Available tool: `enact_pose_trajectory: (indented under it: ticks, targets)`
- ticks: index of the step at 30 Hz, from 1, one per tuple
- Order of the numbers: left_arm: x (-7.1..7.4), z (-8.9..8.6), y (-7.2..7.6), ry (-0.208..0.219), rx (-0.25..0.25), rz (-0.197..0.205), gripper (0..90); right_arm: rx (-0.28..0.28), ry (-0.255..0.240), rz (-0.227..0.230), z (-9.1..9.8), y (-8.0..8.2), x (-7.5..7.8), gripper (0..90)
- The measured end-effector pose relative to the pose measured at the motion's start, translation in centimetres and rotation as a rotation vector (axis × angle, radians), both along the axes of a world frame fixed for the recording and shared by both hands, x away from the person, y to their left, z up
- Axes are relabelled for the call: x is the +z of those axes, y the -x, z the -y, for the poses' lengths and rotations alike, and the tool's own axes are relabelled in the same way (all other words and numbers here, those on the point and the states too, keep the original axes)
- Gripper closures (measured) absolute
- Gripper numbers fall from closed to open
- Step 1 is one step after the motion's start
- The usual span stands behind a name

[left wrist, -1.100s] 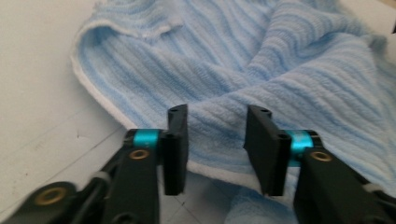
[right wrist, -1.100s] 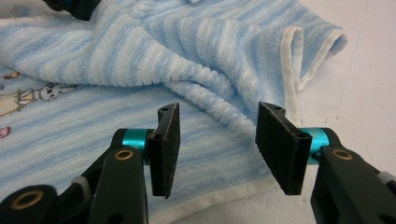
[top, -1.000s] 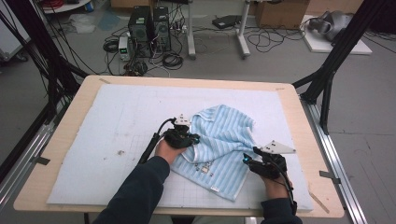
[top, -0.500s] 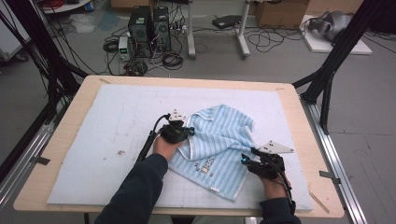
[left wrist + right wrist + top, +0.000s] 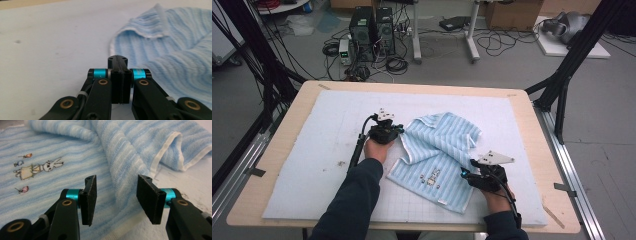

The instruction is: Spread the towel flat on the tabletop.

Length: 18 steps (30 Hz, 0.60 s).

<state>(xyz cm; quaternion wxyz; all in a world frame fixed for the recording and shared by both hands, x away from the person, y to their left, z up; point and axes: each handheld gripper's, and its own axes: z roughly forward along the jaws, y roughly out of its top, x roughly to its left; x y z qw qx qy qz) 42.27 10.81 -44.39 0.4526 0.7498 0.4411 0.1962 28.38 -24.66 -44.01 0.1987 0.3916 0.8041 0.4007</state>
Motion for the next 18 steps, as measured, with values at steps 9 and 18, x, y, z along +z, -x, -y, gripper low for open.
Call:
enact_pose_trajectory:
  ticks: [9, 18]
  targets:
    - [0.3, -3.5, -0.6, -0.019, 0.097, 0.025, 90.0, 0.034, 0.028, -0.029, -1.4, -0.4, -0.4, 50.1]
    - [0.2, -5.5, -0.5, -0.008, 0.121, 0.027, 89.9, 0.071, 0.042, -0.047, -3.0, -1.2, -0.6, 60.0]
